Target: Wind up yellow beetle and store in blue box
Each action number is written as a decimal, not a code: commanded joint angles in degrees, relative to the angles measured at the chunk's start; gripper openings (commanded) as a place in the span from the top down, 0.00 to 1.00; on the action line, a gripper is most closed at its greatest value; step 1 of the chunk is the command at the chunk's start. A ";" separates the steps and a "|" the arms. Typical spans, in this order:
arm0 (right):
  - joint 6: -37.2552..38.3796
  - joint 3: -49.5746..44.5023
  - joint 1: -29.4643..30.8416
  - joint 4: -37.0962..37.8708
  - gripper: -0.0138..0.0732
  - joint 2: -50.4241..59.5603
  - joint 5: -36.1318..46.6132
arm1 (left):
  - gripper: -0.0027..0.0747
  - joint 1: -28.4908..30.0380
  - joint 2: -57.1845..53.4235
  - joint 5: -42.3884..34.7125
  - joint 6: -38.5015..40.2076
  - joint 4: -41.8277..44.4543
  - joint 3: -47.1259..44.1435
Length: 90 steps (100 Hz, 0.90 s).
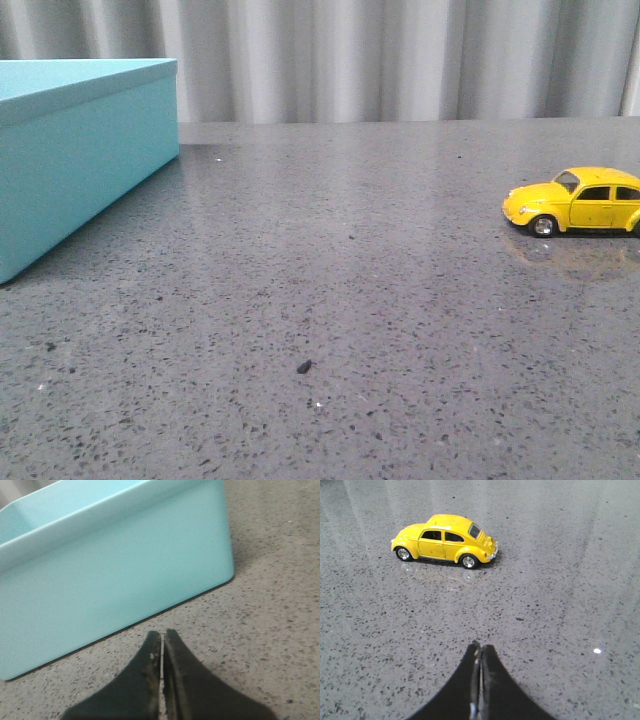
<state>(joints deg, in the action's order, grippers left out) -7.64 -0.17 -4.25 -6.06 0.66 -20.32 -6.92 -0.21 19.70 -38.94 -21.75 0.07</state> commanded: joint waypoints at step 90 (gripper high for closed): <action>-0.59 -1.76 0.39 -0.01 0.90 1.15 2.00 | 0.99 2.48 -1.93 -3.07 0.46 -0.73 -1.49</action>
<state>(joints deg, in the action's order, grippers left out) -7.64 -0.17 -4.25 -6.06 0.66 -20.06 -4.52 -0.21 19.70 -38.94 -21.75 0.07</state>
